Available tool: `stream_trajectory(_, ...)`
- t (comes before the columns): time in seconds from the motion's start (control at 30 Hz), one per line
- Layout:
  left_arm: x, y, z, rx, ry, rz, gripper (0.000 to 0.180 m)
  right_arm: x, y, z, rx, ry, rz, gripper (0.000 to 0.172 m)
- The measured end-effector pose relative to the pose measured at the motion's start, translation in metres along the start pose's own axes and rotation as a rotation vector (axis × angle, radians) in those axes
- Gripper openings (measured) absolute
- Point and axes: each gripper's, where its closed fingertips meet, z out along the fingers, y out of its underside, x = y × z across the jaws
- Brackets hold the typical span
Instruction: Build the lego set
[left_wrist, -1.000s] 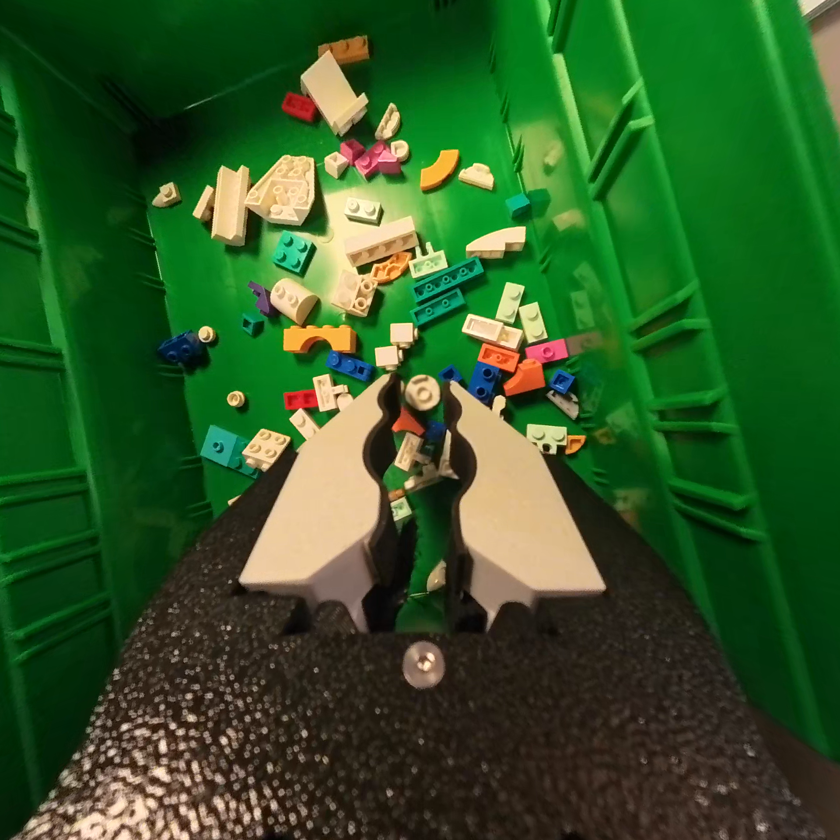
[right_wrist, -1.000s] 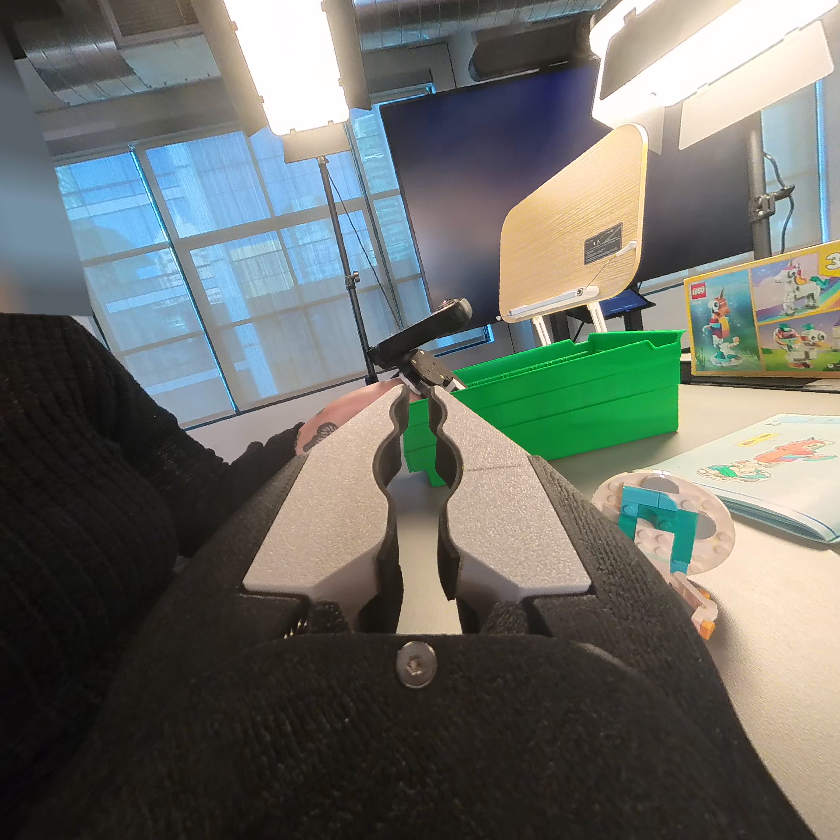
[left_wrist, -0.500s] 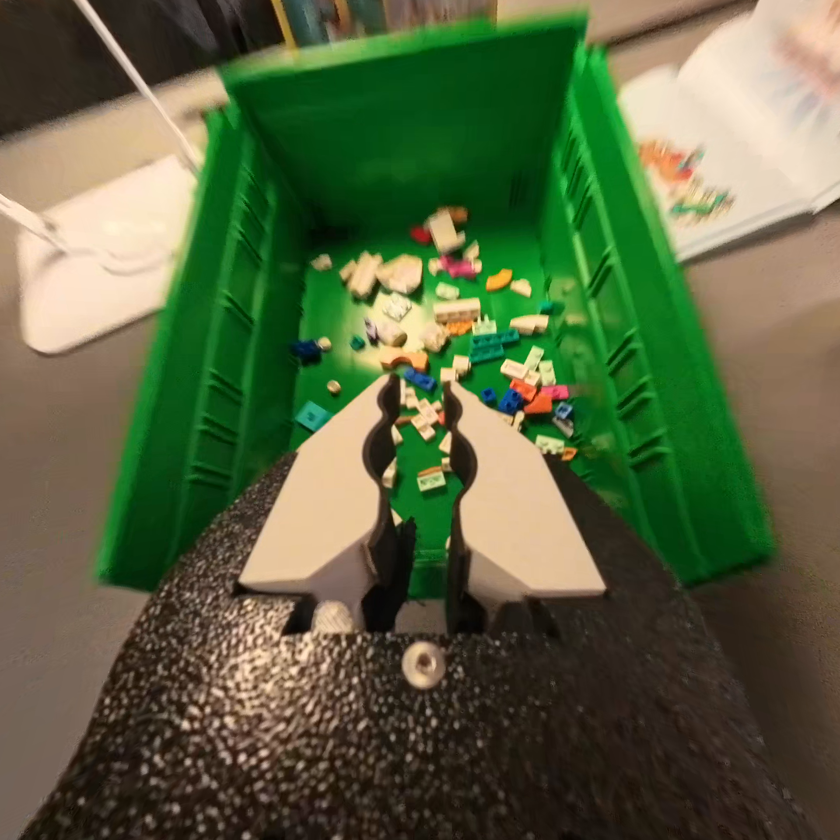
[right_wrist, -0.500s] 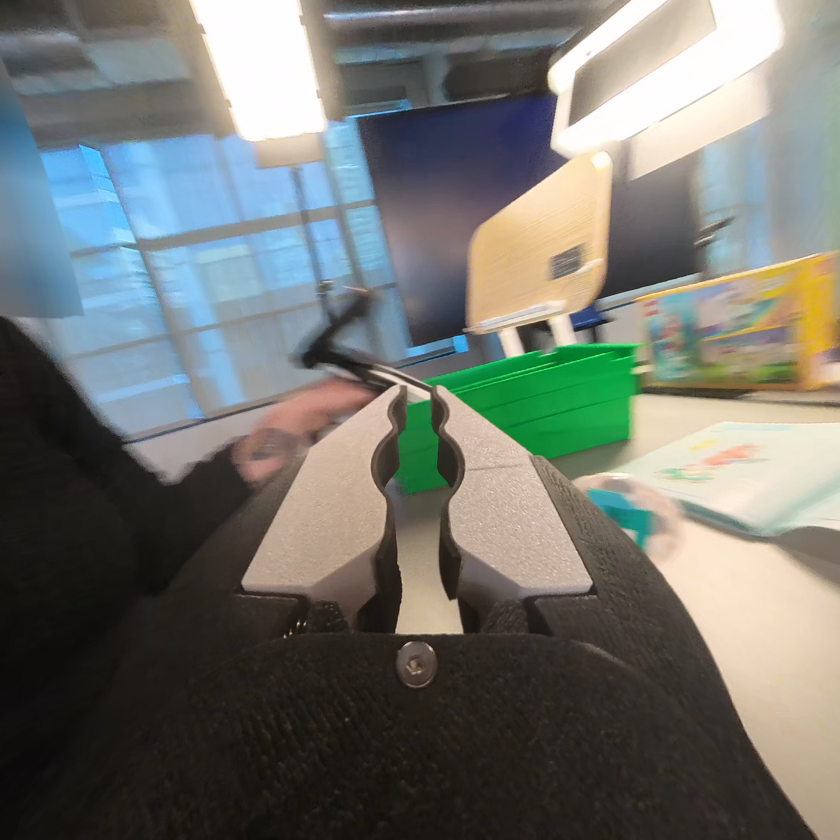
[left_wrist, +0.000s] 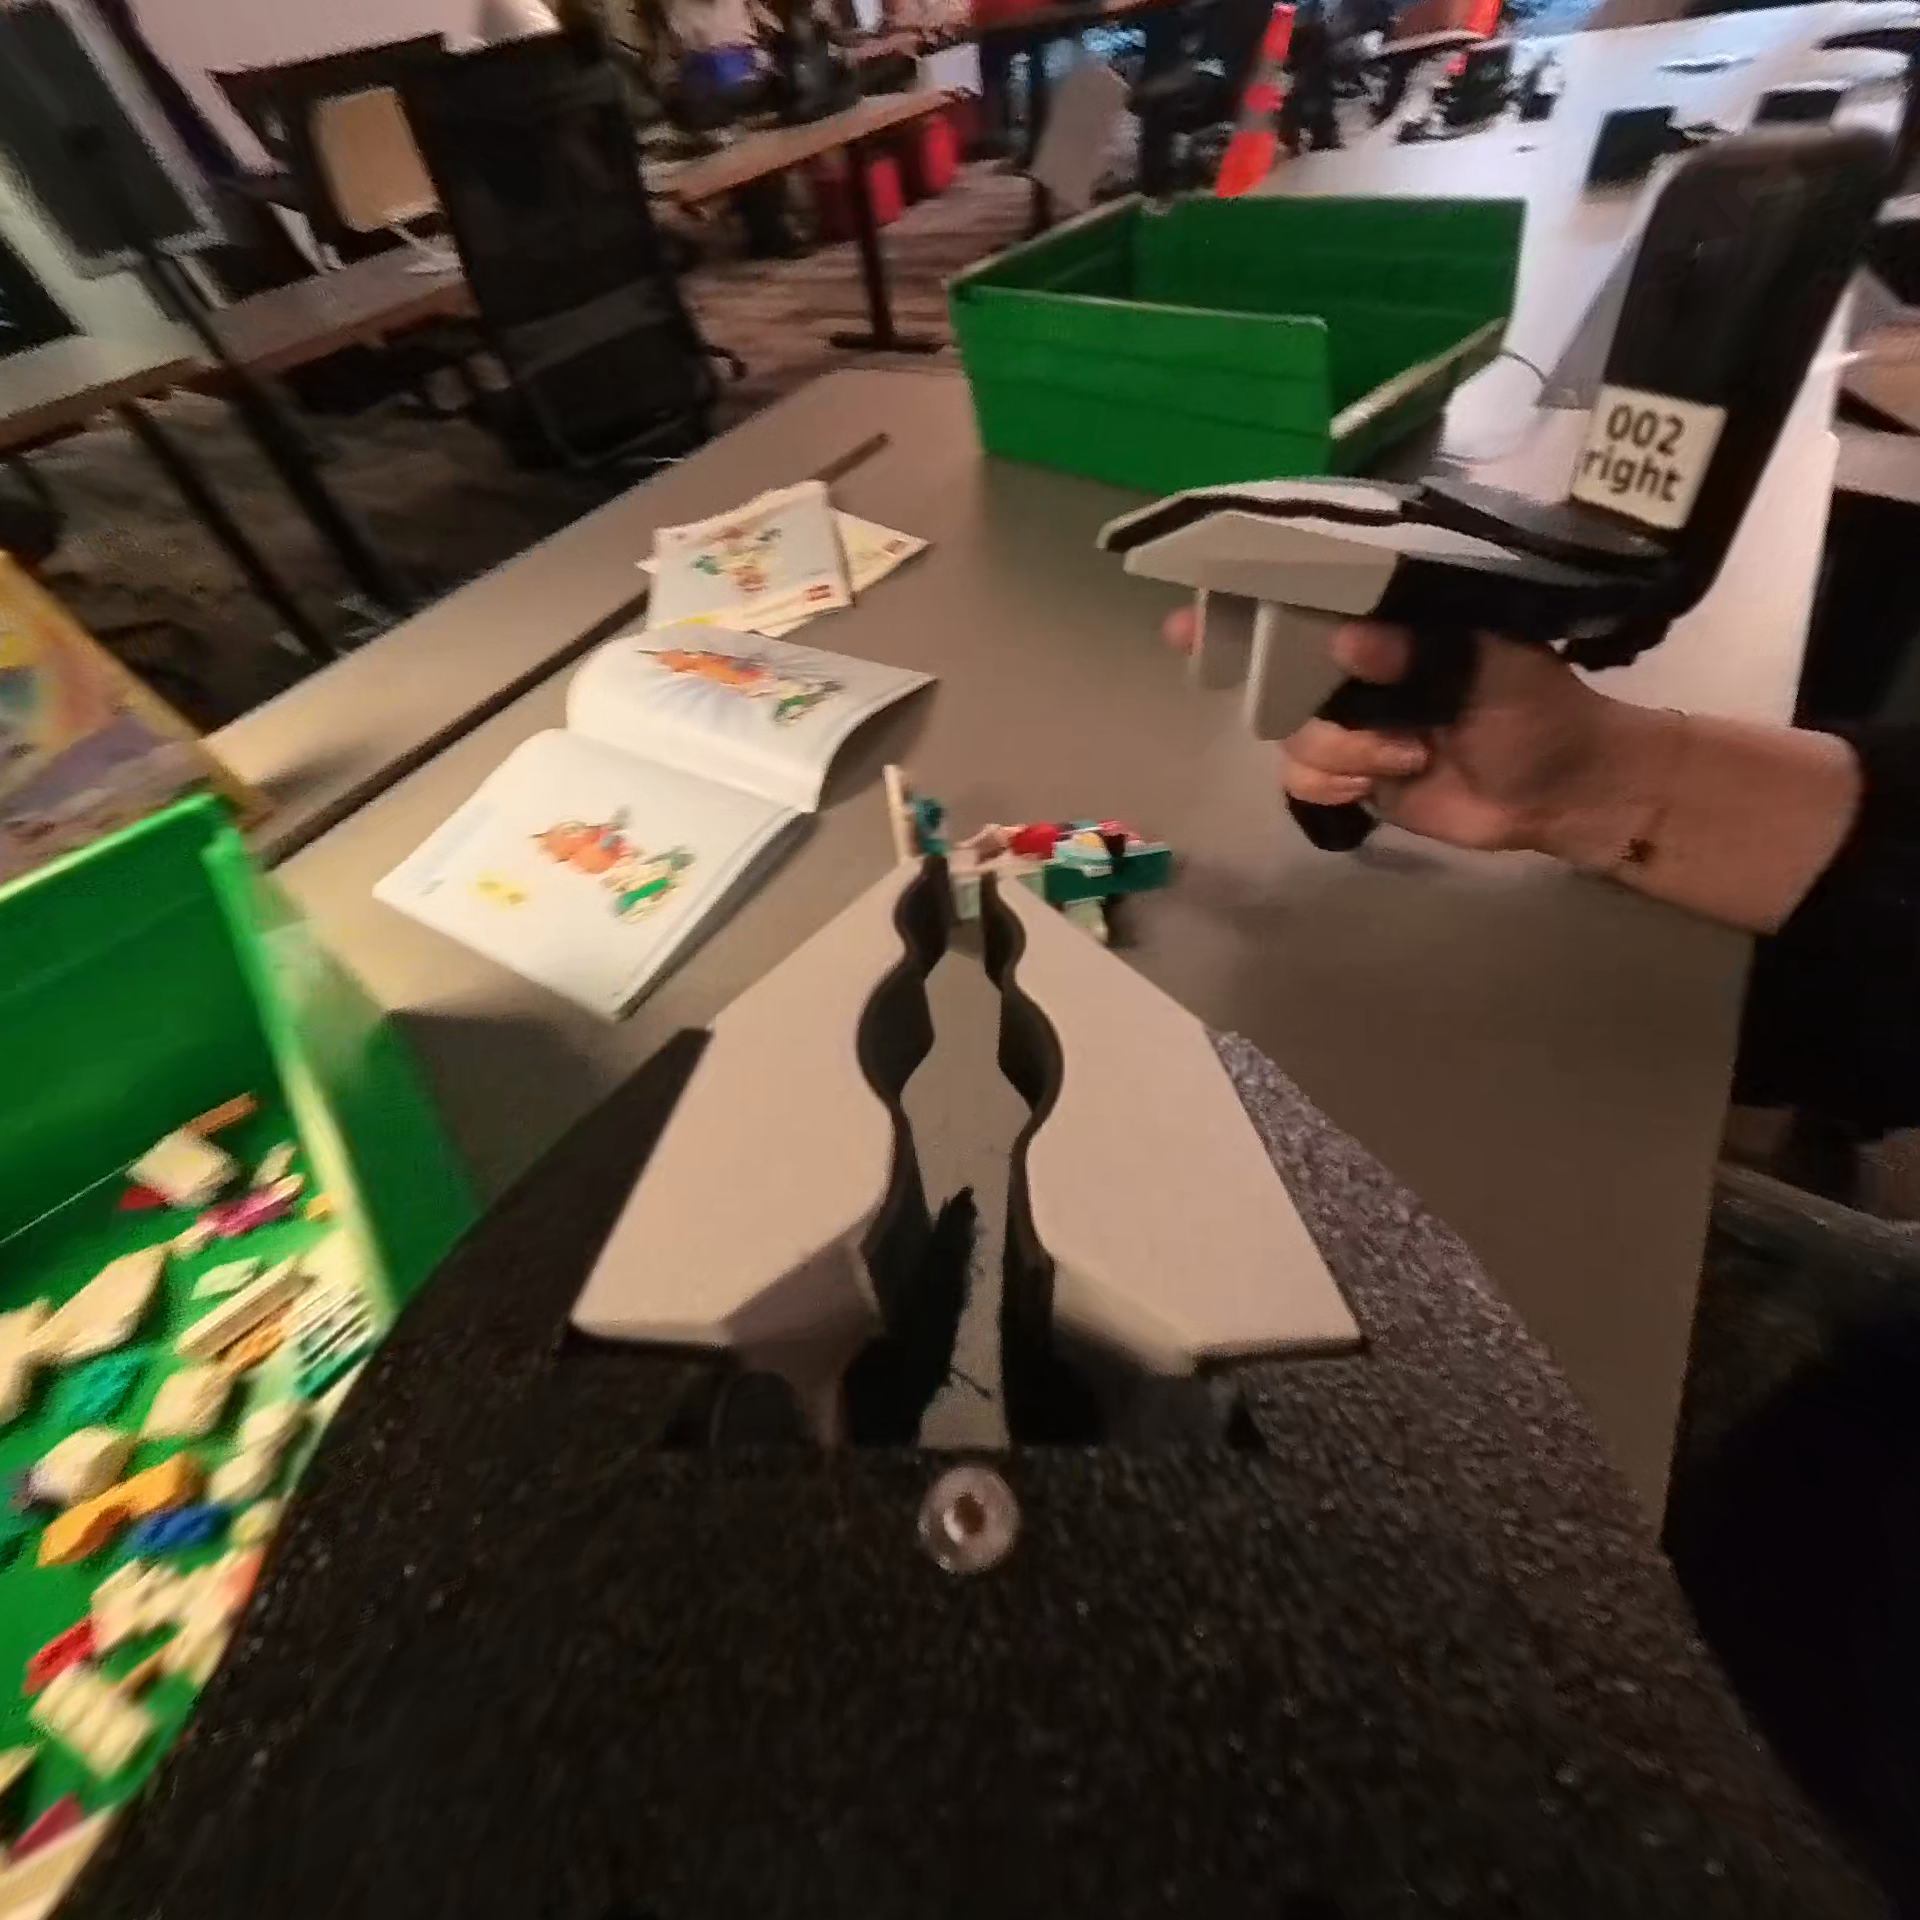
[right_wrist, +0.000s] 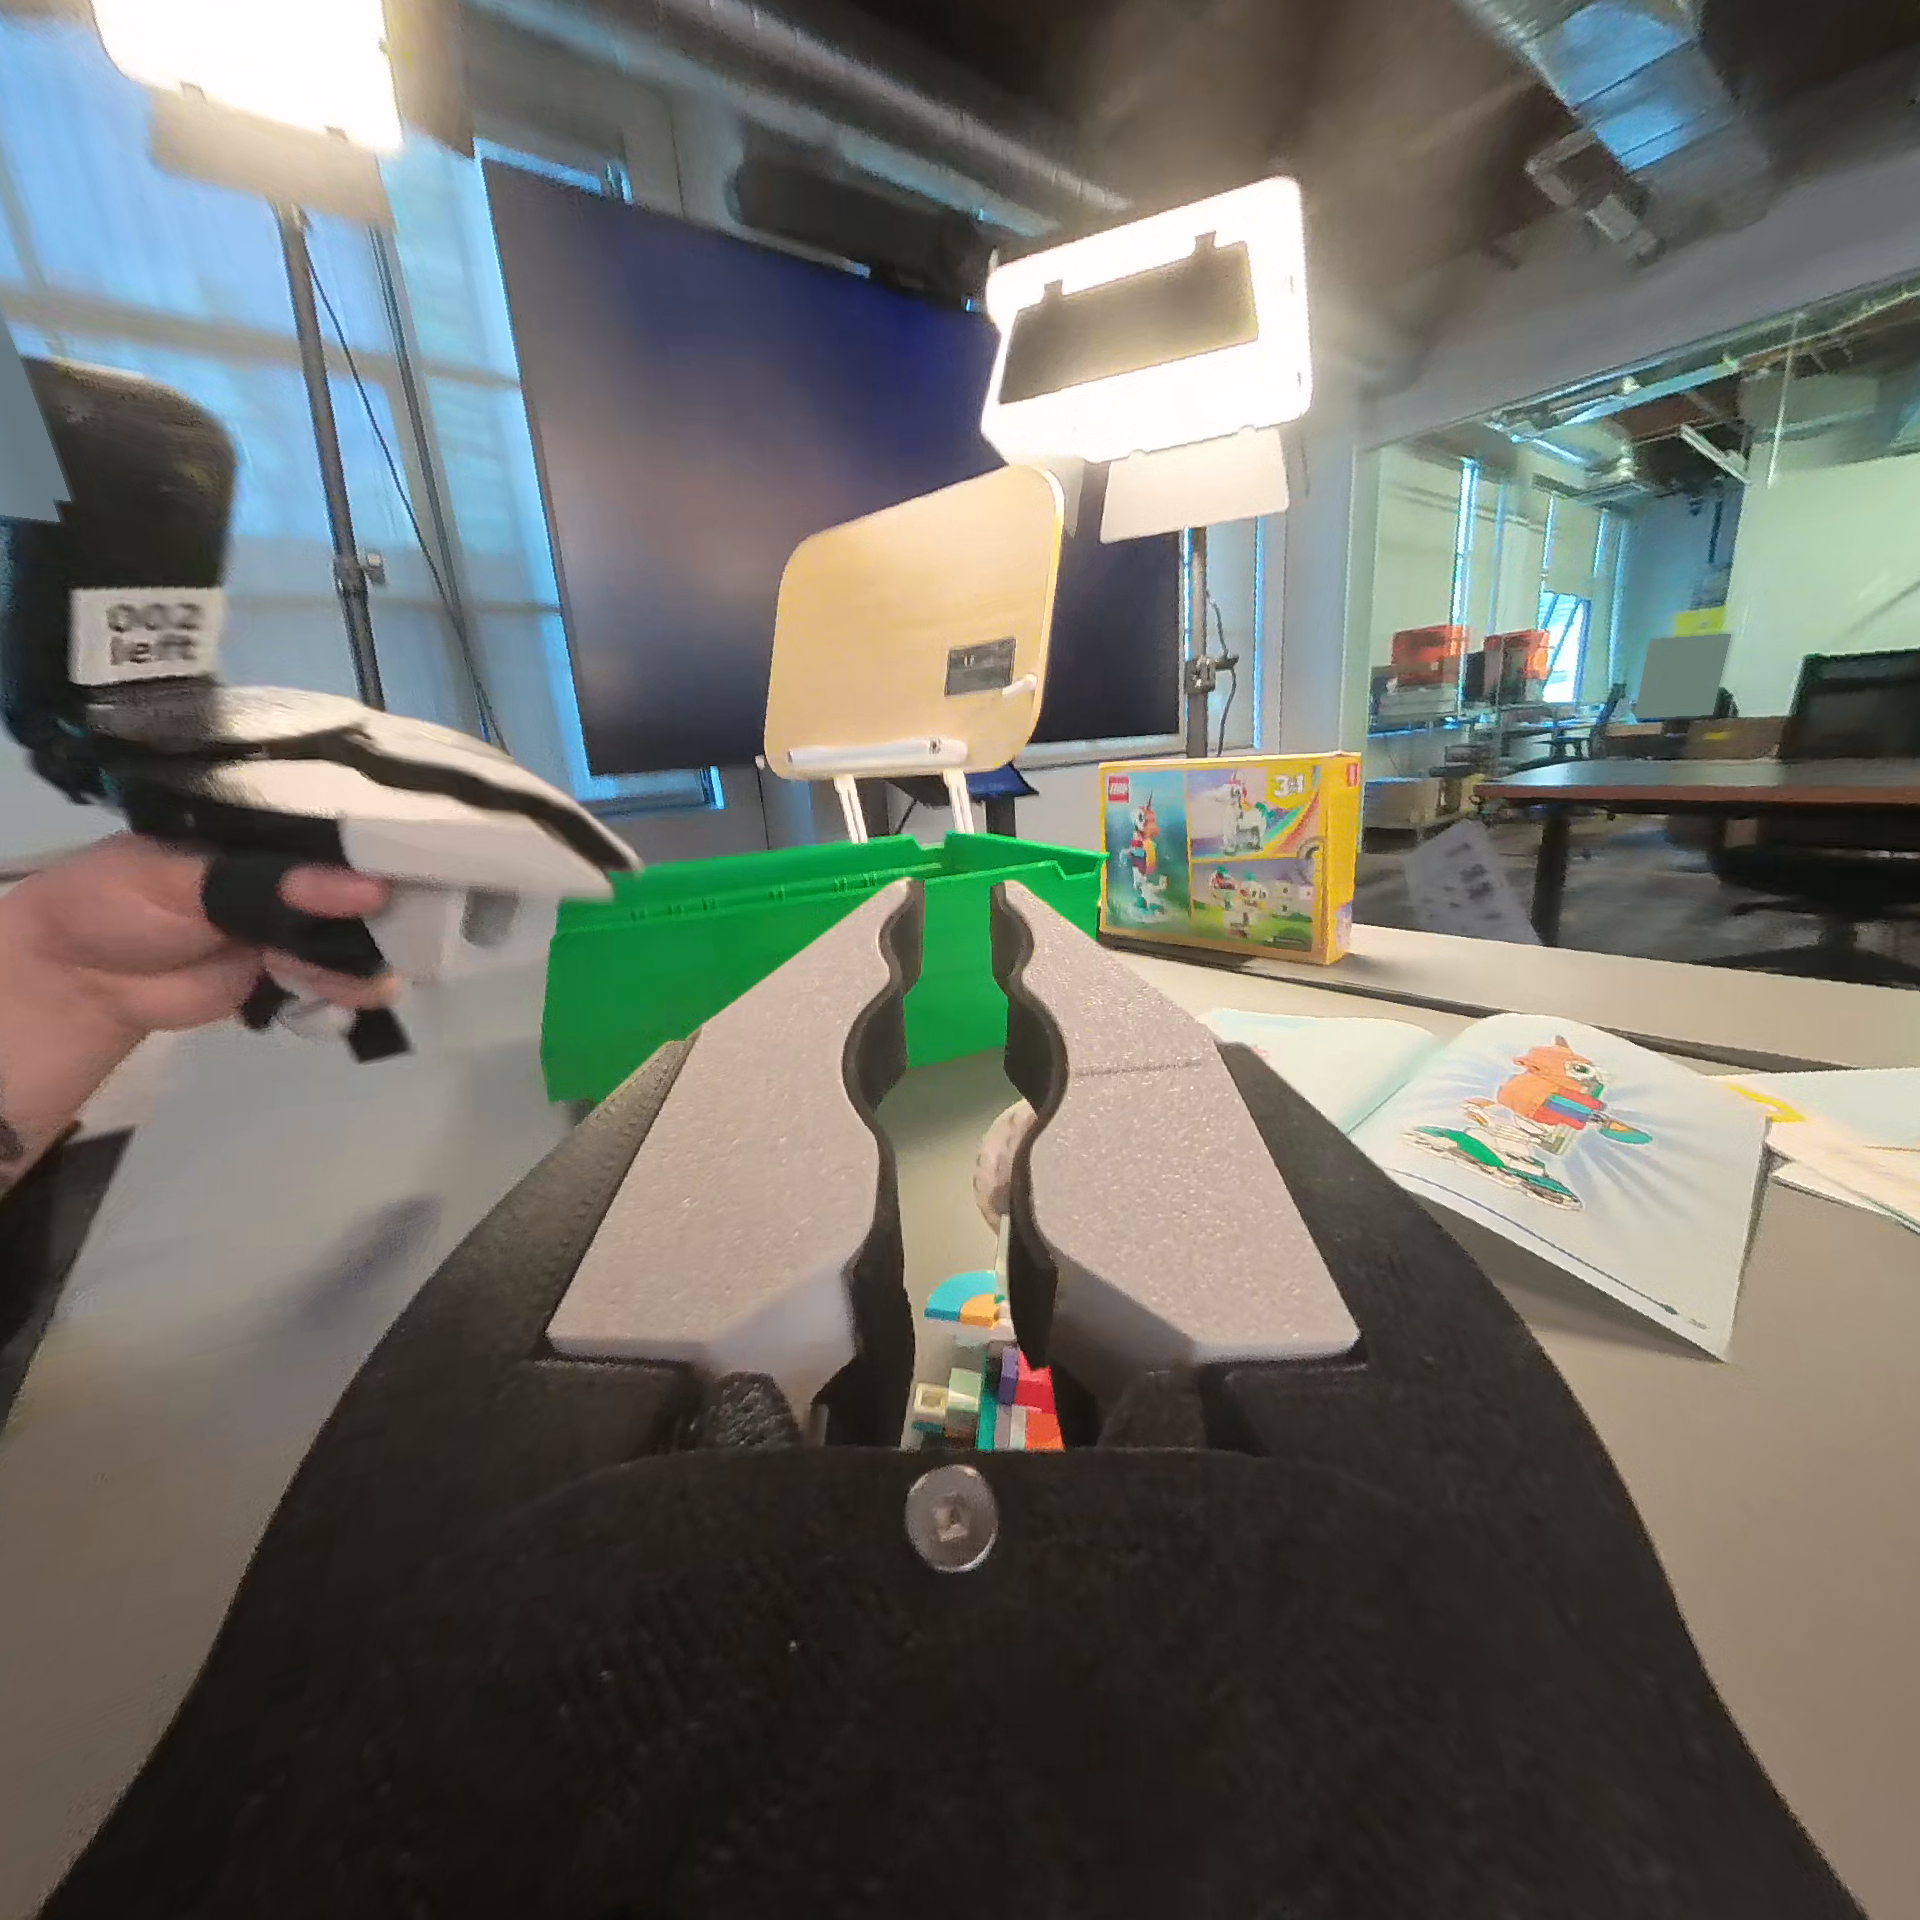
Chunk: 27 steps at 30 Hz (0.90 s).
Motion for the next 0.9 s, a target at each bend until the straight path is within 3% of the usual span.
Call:
stream_trajectory(0.03, 0.006, 0.003, 0.011, -0.005, 0.024, 0.005, 0.002, 0.0, 0.001, 0.0, -0.004, 0.0, -0.001, 0.01)
stream_trajectory(0.2, 0.013, 0.023, 0.057, -0.063, 0.042, 0.043, 0.002, 0.003, 0.002, -0.001, -0.011, 0.013, 0.0, 0.01)
stream_trajectory(0.43, -0.006, 0.052, 0.1, -0.188, -0.01, 0.001, 0.035, 0.007, 0.003, -0.004, -0.024, 0.031, 0.0, 0.01)
stream_trajectory(0.9, -0.018, 0.063, 0.125, -0.245, 0.06, -0.014, 0.008, -0.005, 0.033, 0.005, -0.21, -0.007, -0.122, 0.021)
